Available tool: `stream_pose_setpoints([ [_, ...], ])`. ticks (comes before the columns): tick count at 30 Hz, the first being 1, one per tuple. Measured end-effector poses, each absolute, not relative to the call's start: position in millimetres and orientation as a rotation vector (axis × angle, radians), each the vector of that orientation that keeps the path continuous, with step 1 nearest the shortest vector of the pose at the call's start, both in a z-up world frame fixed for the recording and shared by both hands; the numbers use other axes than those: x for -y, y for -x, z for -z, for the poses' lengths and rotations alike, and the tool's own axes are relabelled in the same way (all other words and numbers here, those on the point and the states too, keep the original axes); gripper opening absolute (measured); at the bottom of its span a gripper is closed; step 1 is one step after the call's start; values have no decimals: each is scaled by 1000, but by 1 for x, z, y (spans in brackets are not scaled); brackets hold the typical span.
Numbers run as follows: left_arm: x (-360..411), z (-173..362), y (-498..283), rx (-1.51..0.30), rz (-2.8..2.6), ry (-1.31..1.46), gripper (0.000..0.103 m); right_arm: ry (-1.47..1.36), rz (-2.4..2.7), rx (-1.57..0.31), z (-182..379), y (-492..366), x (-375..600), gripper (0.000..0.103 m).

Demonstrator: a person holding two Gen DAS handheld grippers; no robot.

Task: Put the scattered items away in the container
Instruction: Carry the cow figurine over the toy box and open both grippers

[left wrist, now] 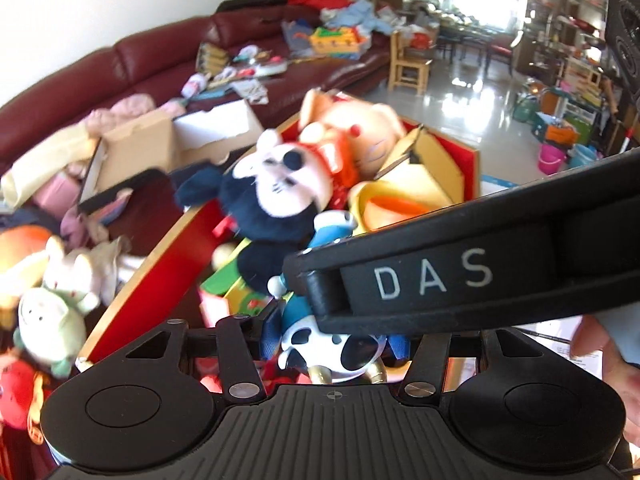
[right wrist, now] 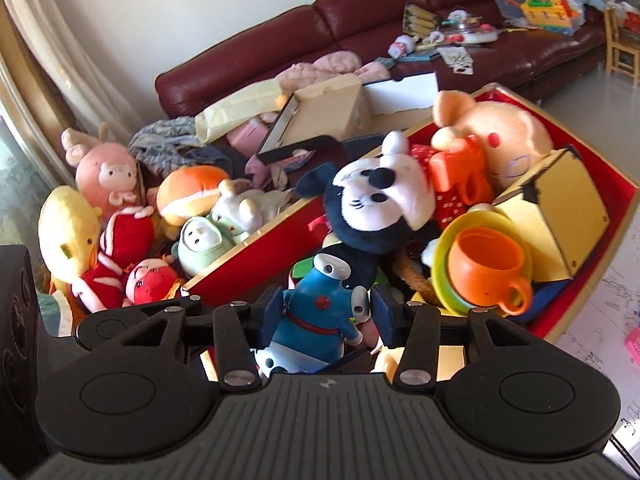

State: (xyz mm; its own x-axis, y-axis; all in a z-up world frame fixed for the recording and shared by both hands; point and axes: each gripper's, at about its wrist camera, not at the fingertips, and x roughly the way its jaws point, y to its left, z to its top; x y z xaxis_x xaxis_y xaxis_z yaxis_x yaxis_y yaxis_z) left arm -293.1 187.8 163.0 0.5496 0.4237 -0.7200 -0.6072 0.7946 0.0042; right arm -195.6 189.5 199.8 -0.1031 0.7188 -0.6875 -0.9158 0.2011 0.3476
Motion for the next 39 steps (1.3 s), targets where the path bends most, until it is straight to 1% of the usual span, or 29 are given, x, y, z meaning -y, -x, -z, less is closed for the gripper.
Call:
stream_pose_setpoints([
  [1, -192, -162, 297, -773, -635, 278, 83, 279, -1389, -915, -198, 198, -191, 84],
  [2, -194, -163, 299, -763, -645, 291, 93, 278, -1383, -901, -197, 197, -190, 86],
  [3, -199, -165, 311, -747, -655, 298, 95, 279, -1381, -898, -195, 196, -187, 86],
  [7, -212, -165, 314, -751, -661, 292, 95, 247, -1347, -937, -188, 183, -179, 86],
  [13, -227, -146, 295, -808, -647, 286, 95, 231, -1303, -984, -175, 168, -175, 87],
  [22, -241, -127, 285, -848, -656, 302, 95, 218, -1300, -1011, -167, 162, -178, 88],
  [39, -224, -129, 258, -866, -631, 253, 95, 146, -1280, -1038, -160, 139, -158, 91],
])
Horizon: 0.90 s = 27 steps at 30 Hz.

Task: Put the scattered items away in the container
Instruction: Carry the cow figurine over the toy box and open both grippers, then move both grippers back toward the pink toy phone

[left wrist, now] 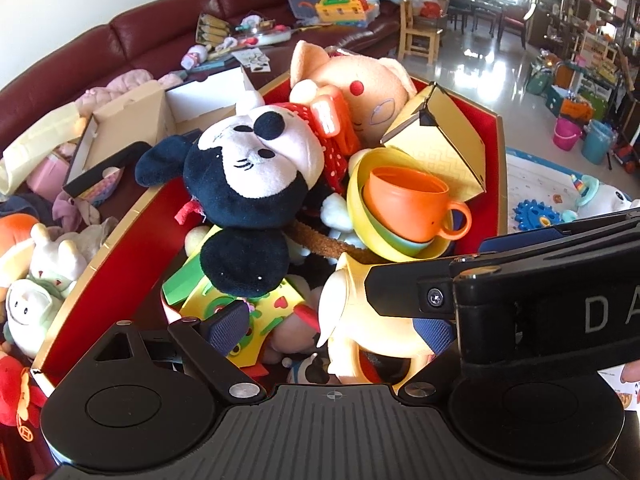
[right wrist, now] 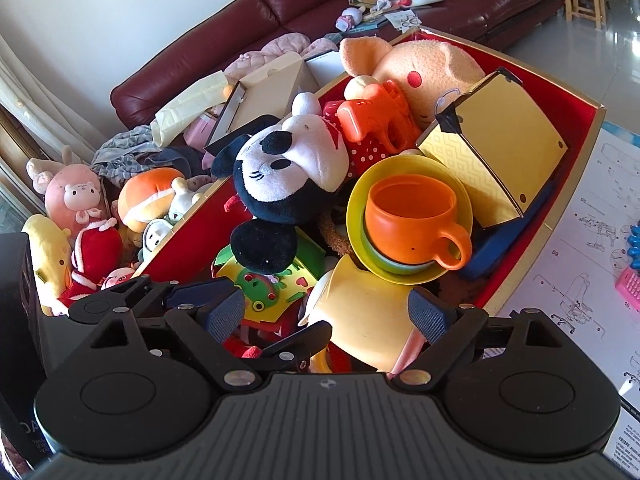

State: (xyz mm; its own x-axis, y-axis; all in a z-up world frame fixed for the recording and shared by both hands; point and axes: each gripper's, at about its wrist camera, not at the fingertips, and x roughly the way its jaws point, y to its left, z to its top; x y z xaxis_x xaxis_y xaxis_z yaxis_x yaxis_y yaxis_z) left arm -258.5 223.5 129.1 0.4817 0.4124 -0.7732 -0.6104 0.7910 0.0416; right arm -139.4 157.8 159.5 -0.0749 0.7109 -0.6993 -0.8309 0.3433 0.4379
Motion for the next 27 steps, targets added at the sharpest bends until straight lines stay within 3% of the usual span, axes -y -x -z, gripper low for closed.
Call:
stream_pose_setpoints([
  [17, -166, -150, 170, -831, -441, 128, 97, -58, -1061, -974, -173, 57, -70, 95],
  [27, -98, -99, 80, -934, -217, 24, 97, -85, -701, -1019, -118, -27, 11, 95],
])
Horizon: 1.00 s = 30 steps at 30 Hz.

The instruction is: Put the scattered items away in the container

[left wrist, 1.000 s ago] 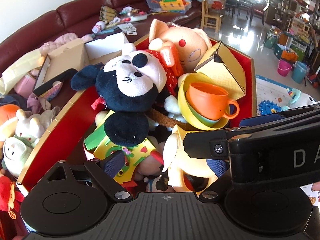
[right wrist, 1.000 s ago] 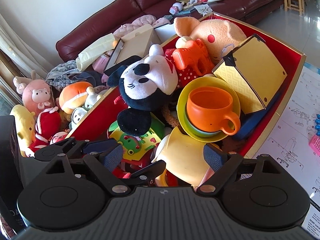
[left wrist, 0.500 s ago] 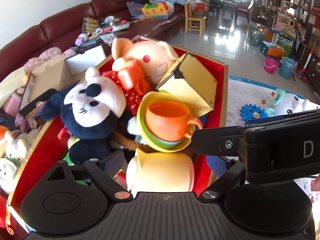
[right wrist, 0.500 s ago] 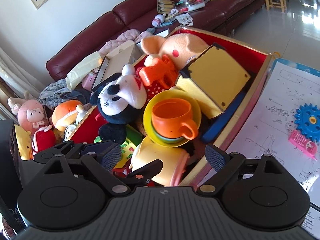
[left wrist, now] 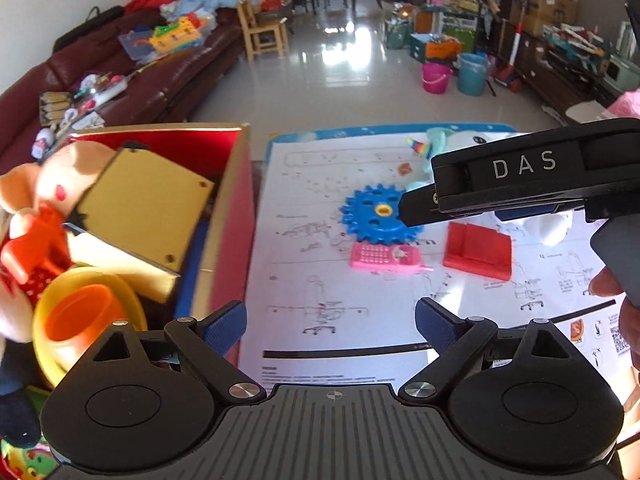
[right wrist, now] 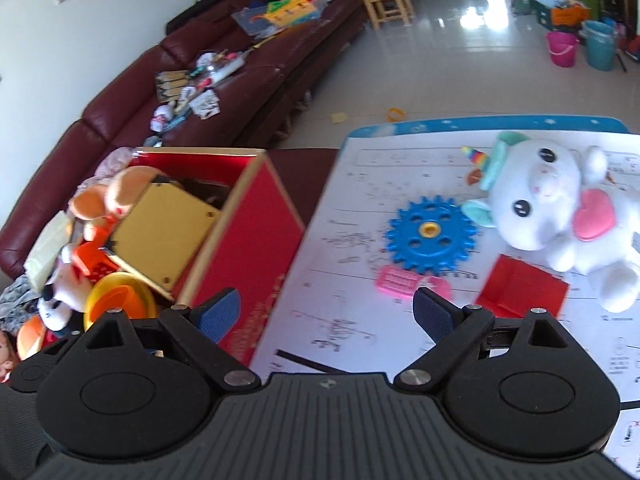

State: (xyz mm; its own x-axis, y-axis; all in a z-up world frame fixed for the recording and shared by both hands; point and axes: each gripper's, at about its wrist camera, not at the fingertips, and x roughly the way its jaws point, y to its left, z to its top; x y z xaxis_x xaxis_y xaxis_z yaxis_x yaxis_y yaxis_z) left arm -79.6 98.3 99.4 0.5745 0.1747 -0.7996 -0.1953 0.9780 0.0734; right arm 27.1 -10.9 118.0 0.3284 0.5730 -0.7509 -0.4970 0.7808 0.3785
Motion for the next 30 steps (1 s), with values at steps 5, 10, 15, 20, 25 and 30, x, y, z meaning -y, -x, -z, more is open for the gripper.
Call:
stream_pose_setpoints([
  [5, -89, -57, 45, -1029, -94, -41, 97, -21, -681, -1047, -79, -50, 37, 95],
  [10, -97, -33, 24, -1056, 69, -142, 96, 80, -781, -1000, -58, -63, 51, 94],
  [15, -105, -18, -4, -1099, 135, -182, 95, 178, -908, -942, -46, -73, 47, 94],
  [20, -106, -3, -30, -1118, 175, -297, 91, 269, -964, -984, -29, -82, 33, 94],
  [25, -98, 16, -44, -1113, 260, -502, 85, 361, -1055, -956, -16, -86, 20, 94],
  [30, -105, 33, -64, -1174, 387, -424, 78, 435, -1179, -923, -11, -92, 2, 84],
])
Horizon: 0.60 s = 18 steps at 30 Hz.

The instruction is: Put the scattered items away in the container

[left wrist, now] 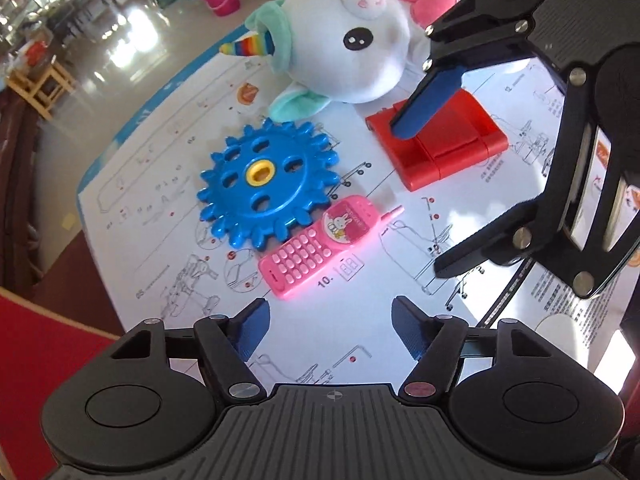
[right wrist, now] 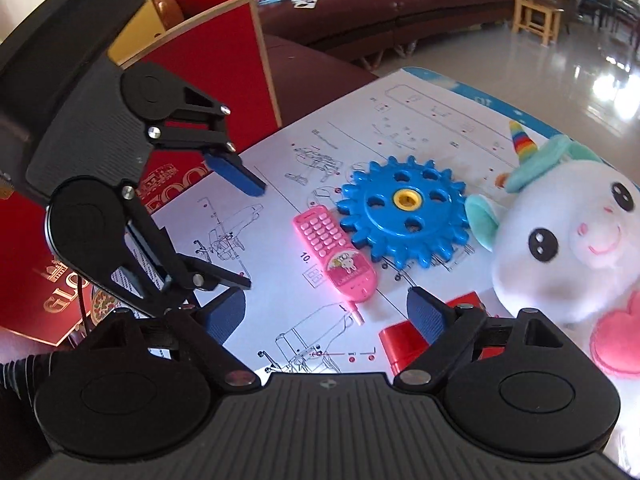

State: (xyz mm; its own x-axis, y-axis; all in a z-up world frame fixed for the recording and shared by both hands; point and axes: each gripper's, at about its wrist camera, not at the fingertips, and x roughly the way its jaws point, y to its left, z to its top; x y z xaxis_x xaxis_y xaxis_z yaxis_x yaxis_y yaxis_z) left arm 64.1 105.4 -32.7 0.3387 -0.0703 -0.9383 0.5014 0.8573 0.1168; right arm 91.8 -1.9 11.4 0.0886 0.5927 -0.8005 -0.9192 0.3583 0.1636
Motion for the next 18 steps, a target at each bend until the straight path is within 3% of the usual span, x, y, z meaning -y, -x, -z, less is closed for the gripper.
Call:
stream_pose_setpoints([
  [3, -110, 39, -76, -1180, 453, -362, 78, 475, -1203, -931, -5, -100, -9, 75],
  [7, -108, 51, -91, -1184, 500, -428, 79, 544, -1225, -958, 9, -111, -19, 70],
  [18, -106, 69, -115, -1170, 569, -558, 81, 685, -1343, -946, 34, -109, -39, 66],
])
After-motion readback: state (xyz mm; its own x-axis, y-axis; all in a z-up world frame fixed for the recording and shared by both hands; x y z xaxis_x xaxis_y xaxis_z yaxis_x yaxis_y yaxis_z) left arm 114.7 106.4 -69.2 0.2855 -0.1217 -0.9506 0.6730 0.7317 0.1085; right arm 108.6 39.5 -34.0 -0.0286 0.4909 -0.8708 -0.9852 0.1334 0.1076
